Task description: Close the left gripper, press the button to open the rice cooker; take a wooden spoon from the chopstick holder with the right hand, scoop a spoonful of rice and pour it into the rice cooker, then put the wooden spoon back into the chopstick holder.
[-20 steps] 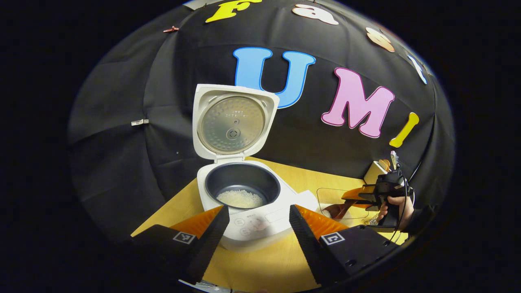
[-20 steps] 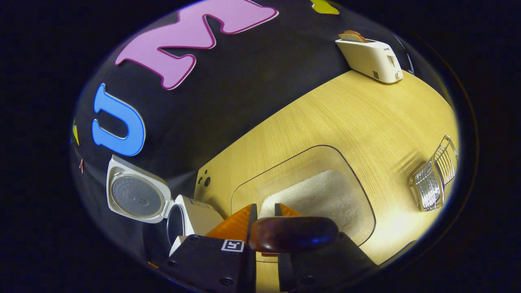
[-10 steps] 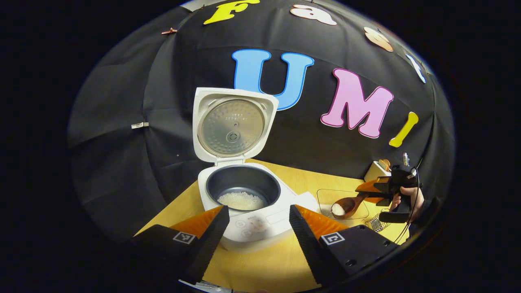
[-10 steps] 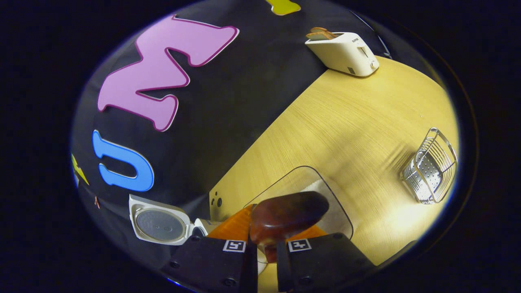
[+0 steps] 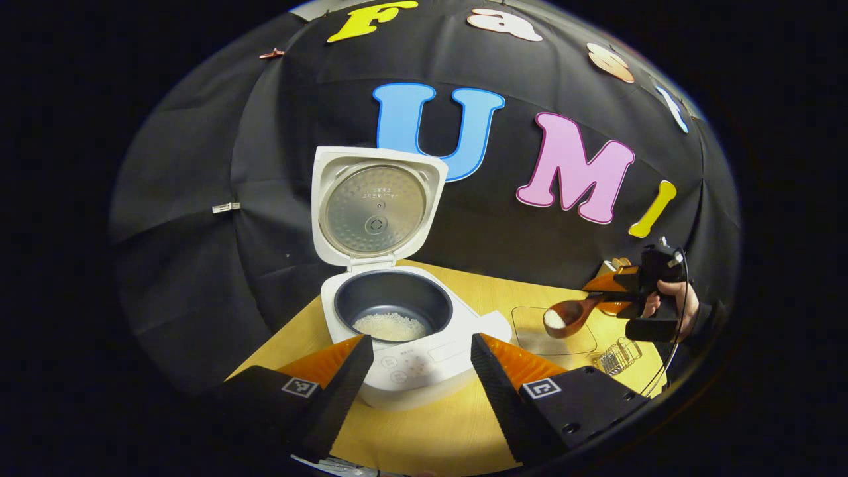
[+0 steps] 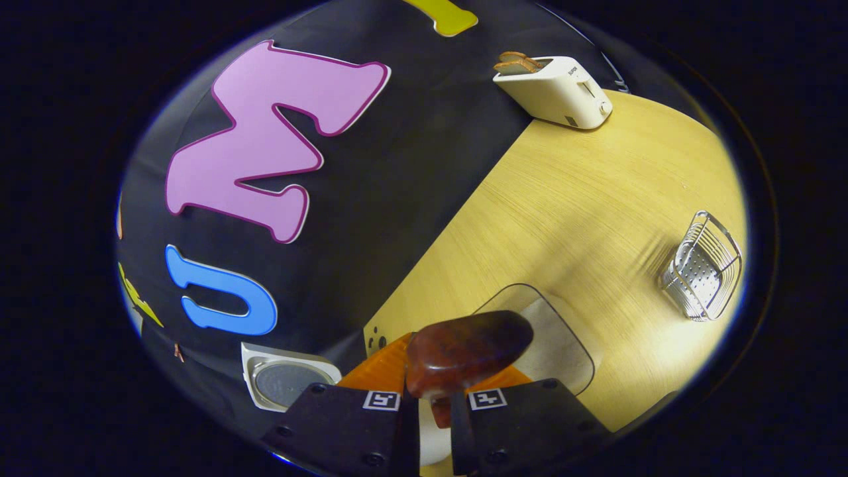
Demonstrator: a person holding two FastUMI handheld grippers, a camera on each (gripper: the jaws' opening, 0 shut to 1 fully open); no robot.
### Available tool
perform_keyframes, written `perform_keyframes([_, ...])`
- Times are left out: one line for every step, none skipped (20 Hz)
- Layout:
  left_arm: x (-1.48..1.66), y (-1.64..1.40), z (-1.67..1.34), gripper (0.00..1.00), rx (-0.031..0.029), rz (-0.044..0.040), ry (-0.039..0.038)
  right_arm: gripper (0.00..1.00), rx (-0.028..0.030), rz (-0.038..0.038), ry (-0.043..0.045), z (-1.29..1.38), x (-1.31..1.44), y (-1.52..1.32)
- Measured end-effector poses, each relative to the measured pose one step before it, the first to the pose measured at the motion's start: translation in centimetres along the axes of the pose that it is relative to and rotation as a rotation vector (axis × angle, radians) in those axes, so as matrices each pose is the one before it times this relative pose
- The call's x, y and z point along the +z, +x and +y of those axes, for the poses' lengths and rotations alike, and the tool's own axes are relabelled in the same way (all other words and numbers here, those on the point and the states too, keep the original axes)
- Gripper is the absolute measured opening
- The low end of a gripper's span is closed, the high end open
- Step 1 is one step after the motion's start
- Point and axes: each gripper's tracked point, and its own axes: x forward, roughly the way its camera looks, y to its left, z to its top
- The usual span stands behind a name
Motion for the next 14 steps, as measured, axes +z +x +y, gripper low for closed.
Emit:
perform_keyframes([0.046, -0.061, 0.086, 0.96, 0.00051, -0.00148, -0.00285, 0.23, 0.01862, 0.00311, 0.00565, 1.151, 0.004, -0.159])
perform_keyframes([-0.07, -0.094, 0.124, 0.92, 0.00208, -0.00068, -0.00342, 0.23, 0.0145, 0.00287, 0.00629, 1.014, -0.007, -0.149])
perform_keyframes([0.074, -0.098, 0.184, 0.96, 0.00125, -0.00219, -0.00397, 0.23, 0.01407, 0.00569, 0.00722, 1.15, -0.106, -0.071])
perform_keyframes([0.01, -0.119, 0.119, 0.96, 0.0006, -0.00195, -0.0037, 0.23, 0.01373, 0.00577, 0.00405, 0.891, -0.149, 0.03])
perform_keyframes([0.13, -0.057, 0.175, 0.96, 0.0022, -0.00417, -0.00318, 0.23, 0.01642, 0.0071, 0.00337, 1.216, -0.306, 0.095])
perform_keyframes([-0.003, -0.081, 0.251, 0.96, 0.00188, -0.00306, -0.00372, 0.23, 0.01209, 0.00646, 0.00075, 0.889, -0.378, 0.126])
perform_keyframes([0.038, -0.105, 0.239, 0.96, 0.00254, -0.00201, -0.00504, 0.23, 0.0137, 0.01333, -0.00729, 1.107, -0.66, 0.264])
perform_keyframes([-0.048, -0.13, 0.266, 0.96, 0.00123, -0.00221, -0.0051, 0.23, 0.00887, 0.01278, -0.00906, 0.844, -0.651, 0.189])
perform_keyframes([0.133, -0.14, 0.29, 0.96, 0.00304, -0.00268, -0.00318, 0.23, 0.01151, 0.01207, -0.00734, 0.967, -0.653, 0.276])
perform_keyframes([0.009, -0.048, 0.376, 0.96, 0.00356, -0.00362, -0.0028, 0.23, 0.01315, 0.01224, -0.00828, 1.073, -0.79, 0.341])
perform_keyframes([0.063, -0.118, 0.453, 0.96, 0.00558, -0.0029, -0.00483, 0.23, 0.0102, 0.01139, -0.00878, 0.969, -0.813, 0.326])
perform_keyframes([-0.109, -0.176, 0.447, 0.95, 0.00532, -0.00016, -0.00709, 0.23, 0.00843, 0.01482, -0.01088, 0.796, -0.924, 0.568])
perform_keyframes([-0.112, -0.219, 0.503, 0.95, 0.00732, 0.00168, -0.00711, 0.23, 0.00904, 0.01909, -0.01229, 0.874, -1.085, 0.604])
perform_keyframes([-0.282, -0.159, 0.61, 0.92, 0.0077, 0.00259, -0.00699, 0.23, 0.00736, 0.01883, -0.00913, 0.713, -1.018, 0.539])
